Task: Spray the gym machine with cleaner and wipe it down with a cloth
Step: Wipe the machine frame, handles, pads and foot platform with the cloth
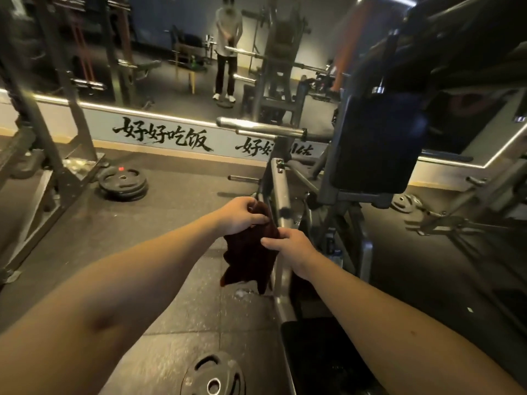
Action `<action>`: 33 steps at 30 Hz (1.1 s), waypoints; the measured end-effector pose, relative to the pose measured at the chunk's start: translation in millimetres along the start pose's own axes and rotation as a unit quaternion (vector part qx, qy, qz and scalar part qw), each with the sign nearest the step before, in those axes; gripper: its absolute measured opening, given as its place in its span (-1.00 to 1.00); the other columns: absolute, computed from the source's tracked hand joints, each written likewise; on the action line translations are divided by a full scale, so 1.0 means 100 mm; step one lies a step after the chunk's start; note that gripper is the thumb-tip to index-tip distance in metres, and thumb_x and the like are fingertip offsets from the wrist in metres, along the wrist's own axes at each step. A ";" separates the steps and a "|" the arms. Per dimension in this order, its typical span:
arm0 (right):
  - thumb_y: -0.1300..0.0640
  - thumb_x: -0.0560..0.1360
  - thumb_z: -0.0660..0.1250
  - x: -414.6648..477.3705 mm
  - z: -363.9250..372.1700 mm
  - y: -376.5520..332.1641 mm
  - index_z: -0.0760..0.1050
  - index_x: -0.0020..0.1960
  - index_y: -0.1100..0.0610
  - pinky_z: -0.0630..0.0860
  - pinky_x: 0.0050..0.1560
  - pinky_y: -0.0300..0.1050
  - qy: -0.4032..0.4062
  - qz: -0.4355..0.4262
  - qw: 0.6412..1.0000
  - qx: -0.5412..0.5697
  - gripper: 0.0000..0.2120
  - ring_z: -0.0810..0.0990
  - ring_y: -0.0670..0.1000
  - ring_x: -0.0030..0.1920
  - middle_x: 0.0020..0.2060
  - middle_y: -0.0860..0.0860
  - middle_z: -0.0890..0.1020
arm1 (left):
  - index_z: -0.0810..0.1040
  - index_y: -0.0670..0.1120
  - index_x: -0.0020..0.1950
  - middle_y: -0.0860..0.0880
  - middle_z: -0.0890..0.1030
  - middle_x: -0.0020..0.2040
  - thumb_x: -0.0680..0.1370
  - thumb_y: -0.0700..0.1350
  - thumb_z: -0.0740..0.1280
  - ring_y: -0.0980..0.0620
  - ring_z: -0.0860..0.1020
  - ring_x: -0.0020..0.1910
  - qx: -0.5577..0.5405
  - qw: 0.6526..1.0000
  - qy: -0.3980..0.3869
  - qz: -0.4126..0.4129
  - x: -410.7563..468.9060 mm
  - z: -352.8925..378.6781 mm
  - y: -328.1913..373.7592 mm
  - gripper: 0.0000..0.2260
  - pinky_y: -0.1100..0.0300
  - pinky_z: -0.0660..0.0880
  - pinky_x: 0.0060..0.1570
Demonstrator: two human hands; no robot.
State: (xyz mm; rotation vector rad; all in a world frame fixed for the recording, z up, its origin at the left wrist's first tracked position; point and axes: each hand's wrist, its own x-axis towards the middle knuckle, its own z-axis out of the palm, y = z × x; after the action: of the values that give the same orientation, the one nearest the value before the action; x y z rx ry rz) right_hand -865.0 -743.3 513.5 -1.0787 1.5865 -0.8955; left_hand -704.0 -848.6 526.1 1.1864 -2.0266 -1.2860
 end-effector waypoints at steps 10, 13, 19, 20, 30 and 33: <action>0.23 0.66 0.30 1.13 -0.76 -0.74 0.62 0.21 0.23 0.63 0.12 0.06 -0.001 -0.056 0.998 0.037 -0.81 0.71 0.21 0.11 0.09 0.23 0.71 | 0.70 -0.04 0.12 -0.03 0.74 -0.02 0.56 -0.13 0.46 0.06 0.70 0.01 -0.003 1.000 -0.005 0.024 1.23 -0.32 0.41 -0.85 0.15 0.60 0.13; 0.18 0.68 0.27 1.42 -0.99 -0.99 0.62 0.21 0.17 0.61 0.20 0.13 -0.004 -0.076 0.996 0.055 -0.80 0.70 0.20 0.15 0.10 0.21 0.72 | 0.66 -0.09 0.19 0.05 0.71 -0.05 0.59 -0.20 0.43 0.21 0.67 -0.09 0.002 0.999 -0.003 0.038 1.56 -0.44 0.50 -0.81 0.44 0.53 -0.10; 0.14 0.71 0.22 2.03 -1.17 -1.34 0.61 0.12 0.05 0.60 0.25 0.14 0.028 -0.079 0.987 0.134 -0.82 0.69 0.13 0.12 0.07 0.11 0.71 | 0.46 -0.10 0.37 -0.05 0.59 0.21 0.59 -0.03 0.46 0.01 0.59 0.17 -0.024 0.999 0.038 0.002 2.29 -0.68 0.23 -0.60 0.22 0.56 0.05; 0.15 0.71 0.22 2.14 -1.17 -1.38 0.60 0.14 0.06 0.59 0.26 0.13 0.037 -0.076 0.984 0.155 -0.82 0.68 0.13 0.14 0.09 0.12 0.70 | 0.42 -0.09 0.36 -0.07 0.57 0.20 0.59 0.03 0.45 0.00 0.60 0.12 -0.048 0.998 0.033 -0.025 2.41 -0.71 0.17 -0.58 0.23 0.57 -0.03; 0.03 0.75 0.12 3.13 -0.88 -1.80 0.40 0.48 0.18 0.56 0.20 0.14 0.120 -0.018 0.911 0.395 -0.62 0.59 0.23 0.32 0.31 0.23 0.61 | 0.58 -0.16 0.16 -0.16 0.66 -0.06 0.56 0.31 0.30 -0.13 0.63 -0.03 -0.338 0.909 -0.219 -0.111 3.52 -1.33 -0.39 -0.47 -0.03 0.46 0.13; 0.02 0.75 0.08 3.29 -0.80 -1.95 0.42 0.48 0.22 0.50 0.32 0.23 0.141 -0.013 0.894 0.425 -0.59 0.58 0.25 0.34 0.29 0.26 0.63 | 0.60 -0.04 0.36 -0.10 0.68 0.24 0.59 0.27 0.28 -0.12 0.64 0.22 -0.338 0.898 -0.272 -0.074 3.82 -1.46 -0.30 -0.50 -0.07 0.44 0.27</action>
State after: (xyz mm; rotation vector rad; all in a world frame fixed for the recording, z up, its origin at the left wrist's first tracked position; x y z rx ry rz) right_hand -940.9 -1114.4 609.1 -0.3480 1.1709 -1.6140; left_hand -782.2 -1250.6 541.9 0.6938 -1.5632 -2.3511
